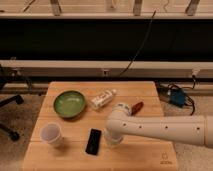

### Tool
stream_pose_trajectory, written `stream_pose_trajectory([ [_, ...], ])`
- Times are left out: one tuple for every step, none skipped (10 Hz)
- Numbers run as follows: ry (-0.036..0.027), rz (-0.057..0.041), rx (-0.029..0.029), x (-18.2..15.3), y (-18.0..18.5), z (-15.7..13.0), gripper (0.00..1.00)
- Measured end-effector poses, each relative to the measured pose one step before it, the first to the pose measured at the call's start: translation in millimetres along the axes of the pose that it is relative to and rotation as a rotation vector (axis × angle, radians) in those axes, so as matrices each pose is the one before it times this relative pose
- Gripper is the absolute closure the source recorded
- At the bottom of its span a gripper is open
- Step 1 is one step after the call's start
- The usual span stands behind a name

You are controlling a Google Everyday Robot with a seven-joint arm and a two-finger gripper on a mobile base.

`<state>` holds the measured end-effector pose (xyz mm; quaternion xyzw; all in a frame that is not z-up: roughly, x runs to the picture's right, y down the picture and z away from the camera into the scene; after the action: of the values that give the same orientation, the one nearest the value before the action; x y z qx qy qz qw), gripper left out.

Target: Push the eraser across the table

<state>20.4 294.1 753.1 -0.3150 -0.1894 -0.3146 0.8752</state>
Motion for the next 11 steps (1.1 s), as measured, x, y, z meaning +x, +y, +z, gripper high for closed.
stream_pose_trajectory([
  [-0.01535,-0.00406,0.00224,-4.56,-3.52,2.56,1.0],
  [-0.01027,-0.00166,0.00234,-2.95,-2.52,1.83,1.0],
  [-0.01095,-0.00263,0.00336,-3.46,-2.9,2.2,1.0],
  [-0.00951,-0.00482,0.00287,-3.52,-2.88,2.25,1.0],
  [-0.00607,-0.00257,0.00274,-1.67,-1.5,1.57,1.0],
  [-0.00723,-0.00443,0.00371,-2.26,-1.69,1.95,1.0],
  [-0.00716,-0.00674,0.00564,-2.6,-1.97,1.78,1.0],
  [-0.00575,-0.00884,0.00554,-2.46,-1.31,1.2,1.0],
  [-0.00451,-0.0071,0.00439,-2.01,-1.18,0.83,1.0],
  [-0.00484,-0.0044,0.00236,-1.54,-0.93,0.59,1.0],
  [0.00236,-0.00426,-0.00367,-1.28,-2.21,-0.24,1.0],
])
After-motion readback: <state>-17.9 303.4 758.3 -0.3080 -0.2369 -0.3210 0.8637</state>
